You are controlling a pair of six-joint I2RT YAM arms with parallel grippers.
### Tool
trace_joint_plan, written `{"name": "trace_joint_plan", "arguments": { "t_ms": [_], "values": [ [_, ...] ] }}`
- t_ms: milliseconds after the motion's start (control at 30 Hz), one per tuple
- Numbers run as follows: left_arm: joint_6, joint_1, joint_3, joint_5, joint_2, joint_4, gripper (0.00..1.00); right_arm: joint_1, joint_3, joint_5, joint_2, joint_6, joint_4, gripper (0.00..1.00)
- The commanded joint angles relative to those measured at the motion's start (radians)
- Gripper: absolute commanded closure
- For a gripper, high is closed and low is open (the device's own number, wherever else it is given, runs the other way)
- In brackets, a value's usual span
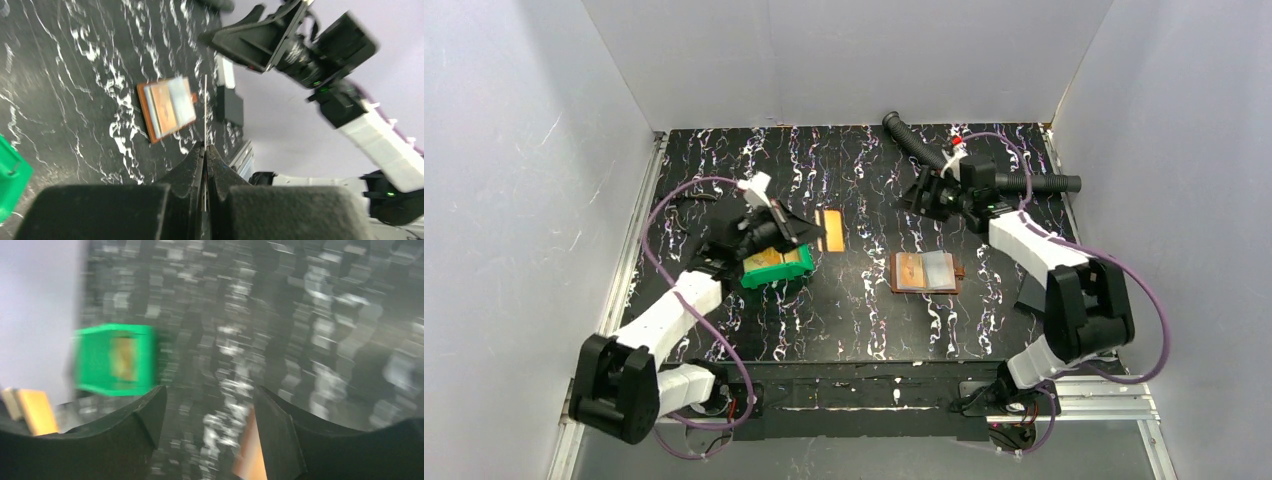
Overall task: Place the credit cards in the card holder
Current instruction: Insert the credit card into the card holder.
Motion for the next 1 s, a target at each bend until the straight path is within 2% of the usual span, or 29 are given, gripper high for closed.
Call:
{"name": "trace_joint_plan", "arguments": {
  "t_ms": [0, 67, 200, 367, 567, 967],
  "values": [
    [0.099, -0.181, 0.049, -0.170, 0.102, -0.041, 1.00, -0.058, -0.021, 0.358, -0.096, -0.431, -0.543, 0.25],
    [0.112, -0.257, 0.088, -0.212, 0.173, -0.041, 1.00, -0.108, -0.063, 0.375, -0.118, -0.415, -0.550, 0.24],
    [0.113, -0.392, 0.202, -0.248, 0.360, -0.041, 1.00, -0.175, -0.191, 0.346, -0.159, -0.373, -0.431, 0.24],
    [0.066, -0.467, 0.339, -0.225, 0.564, -0.040, 1.00, -0.211, -0.200, 0.299, -0.082, -0.406, -0.403, 0.27],
    [-0.012, -0.501, 0.433, -0.224, 0.723, -0.039, 1.00, -0.235, -0.240, 0.222, -0.054, -0.378, -0.323, 0.37],
    [-0.124, -0.522, 0.505, -0.232, 0.872, -0.045, 1.00, -0.235, -0.293, 0.173, -0.053, -0.361, -0.258, 0.42]
  ]
}}
